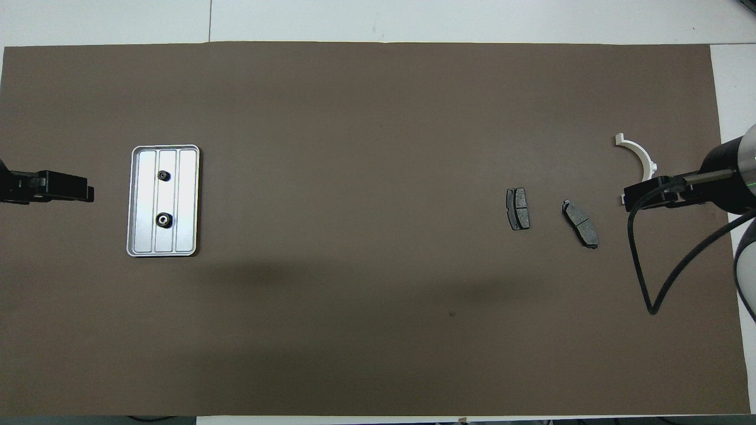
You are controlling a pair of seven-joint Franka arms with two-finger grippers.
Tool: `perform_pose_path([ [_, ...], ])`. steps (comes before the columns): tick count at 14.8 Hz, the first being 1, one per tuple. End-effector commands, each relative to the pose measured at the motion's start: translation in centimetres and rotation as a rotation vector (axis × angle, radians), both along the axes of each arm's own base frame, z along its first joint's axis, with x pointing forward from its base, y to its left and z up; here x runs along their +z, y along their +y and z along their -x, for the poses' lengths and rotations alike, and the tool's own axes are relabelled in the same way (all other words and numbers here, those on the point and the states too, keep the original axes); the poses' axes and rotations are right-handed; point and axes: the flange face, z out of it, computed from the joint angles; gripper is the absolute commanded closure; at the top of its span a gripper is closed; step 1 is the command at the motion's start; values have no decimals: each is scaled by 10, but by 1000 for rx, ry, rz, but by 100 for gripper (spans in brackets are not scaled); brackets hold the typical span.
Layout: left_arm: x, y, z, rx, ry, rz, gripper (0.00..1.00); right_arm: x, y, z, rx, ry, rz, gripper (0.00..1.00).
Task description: Pick bearing gear from pile to tray
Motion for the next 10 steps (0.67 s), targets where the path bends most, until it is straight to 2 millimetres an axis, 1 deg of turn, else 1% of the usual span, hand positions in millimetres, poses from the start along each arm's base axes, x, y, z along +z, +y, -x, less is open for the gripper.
perform_pose_path([
  [1,14,-2,-4,-20,30,-23,0,3,2,3,-9,-16,-16,0],
  [3,20,-3,-7,-26,37,-23,0,3,2,3,-11,-16,-16,0],
  [8,17,-5,-3,-36,79,-20,0,3,2,3,-11,-16,-16,0],
  [9,18,-7,-2,-39,77,-17,1,3,2,3,-11,-16,-16,0],
  [10,18,-14,-1,-51,77,-15,1,3,2,3,-11,-16,-16,0],
])
